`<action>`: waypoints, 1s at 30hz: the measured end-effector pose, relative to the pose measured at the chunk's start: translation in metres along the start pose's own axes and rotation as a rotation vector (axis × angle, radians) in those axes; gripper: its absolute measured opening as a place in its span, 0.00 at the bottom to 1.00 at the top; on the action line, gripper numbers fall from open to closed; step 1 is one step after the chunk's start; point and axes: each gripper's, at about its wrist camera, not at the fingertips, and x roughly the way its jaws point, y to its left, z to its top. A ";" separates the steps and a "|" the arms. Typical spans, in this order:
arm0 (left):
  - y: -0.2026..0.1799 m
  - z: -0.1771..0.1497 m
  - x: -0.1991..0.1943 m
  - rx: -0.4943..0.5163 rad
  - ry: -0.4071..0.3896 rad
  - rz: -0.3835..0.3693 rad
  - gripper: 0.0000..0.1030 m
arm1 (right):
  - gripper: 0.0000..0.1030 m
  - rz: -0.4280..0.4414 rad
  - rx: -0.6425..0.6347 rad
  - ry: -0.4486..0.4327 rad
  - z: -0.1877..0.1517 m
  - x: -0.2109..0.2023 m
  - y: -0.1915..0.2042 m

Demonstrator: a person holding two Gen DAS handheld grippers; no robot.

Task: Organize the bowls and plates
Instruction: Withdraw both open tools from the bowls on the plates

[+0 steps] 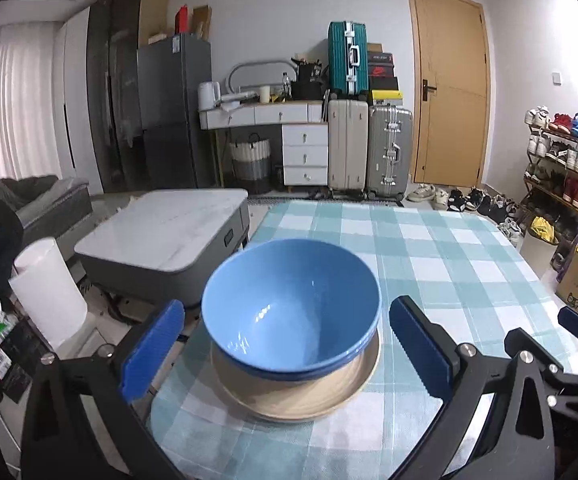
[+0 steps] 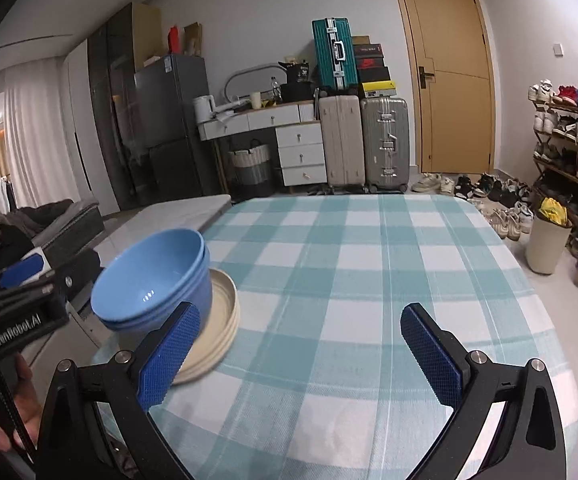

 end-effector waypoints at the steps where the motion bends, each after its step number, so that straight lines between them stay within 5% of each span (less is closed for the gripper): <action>1: 0.001 -0.002 0.002 -0.012 0.014 0.003 1.00 | 0.99 -0.010 -0.002 -0.001 -0.003 0.000 0.000; 7: -0.007 -0.019 0.014 0.004 0.100 -0.024 1.00 | 0.99 -0.056 -0.013 0.007 -0.015 0.005 0.004; 30: -0.011 -0.026 0.001 -0.007 0.097 -0.038 1.00 | 0.99 -0.053 0.047 -0.012 -0.023 -0.018 0.002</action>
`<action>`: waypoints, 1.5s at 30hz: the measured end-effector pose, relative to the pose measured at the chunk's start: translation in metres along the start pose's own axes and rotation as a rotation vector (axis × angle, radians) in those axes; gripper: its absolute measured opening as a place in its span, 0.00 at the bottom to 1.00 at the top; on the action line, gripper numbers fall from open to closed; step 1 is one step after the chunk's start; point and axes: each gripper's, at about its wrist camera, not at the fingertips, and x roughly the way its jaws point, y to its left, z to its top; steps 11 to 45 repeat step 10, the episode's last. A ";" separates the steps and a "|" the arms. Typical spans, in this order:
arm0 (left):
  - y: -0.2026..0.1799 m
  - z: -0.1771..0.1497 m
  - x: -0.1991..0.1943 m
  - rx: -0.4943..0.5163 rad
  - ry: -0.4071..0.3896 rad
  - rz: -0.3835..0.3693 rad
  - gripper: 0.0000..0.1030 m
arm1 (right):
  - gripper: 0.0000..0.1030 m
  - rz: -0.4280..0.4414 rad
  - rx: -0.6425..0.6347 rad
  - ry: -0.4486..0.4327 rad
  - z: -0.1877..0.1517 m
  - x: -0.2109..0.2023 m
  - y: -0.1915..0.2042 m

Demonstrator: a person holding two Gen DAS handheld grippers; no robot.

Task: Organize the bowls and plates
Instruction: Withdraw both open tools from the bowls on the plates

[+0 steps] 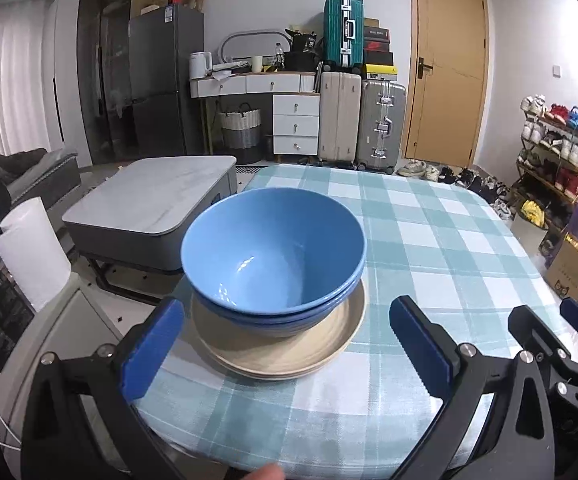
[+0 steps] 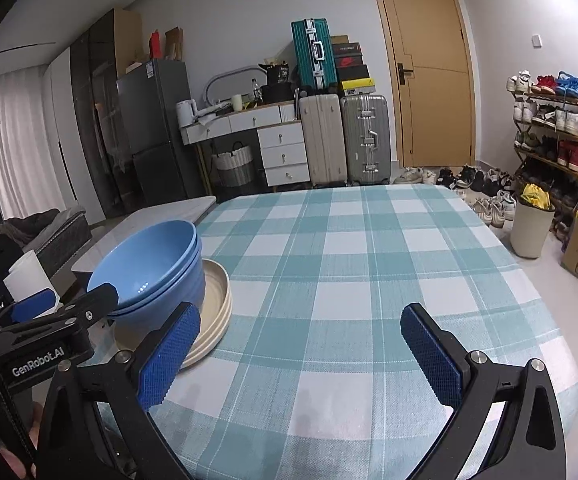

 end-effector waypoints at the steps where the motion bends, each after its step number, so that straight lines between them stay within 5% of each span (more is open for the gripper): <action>1: -0.001 0.000 0.000 0.002 0.001 -0.001 1.00 | 0.99 -0.001 -0.001 0.002 0.000 0.000 0.000; 10: -0.008 -0.002 -0.010 0.043 -0.069 0.026 1.00 | 0.99 -0.008 0.001 -0.007 -0.002 -0.004 -0.002; 45: -0.008 -0.002 -0.010 0.043 -0.069 0.026 1.00 | 0.99 -0.008 0.001 -0.007 -0.002 -0.004 -0.002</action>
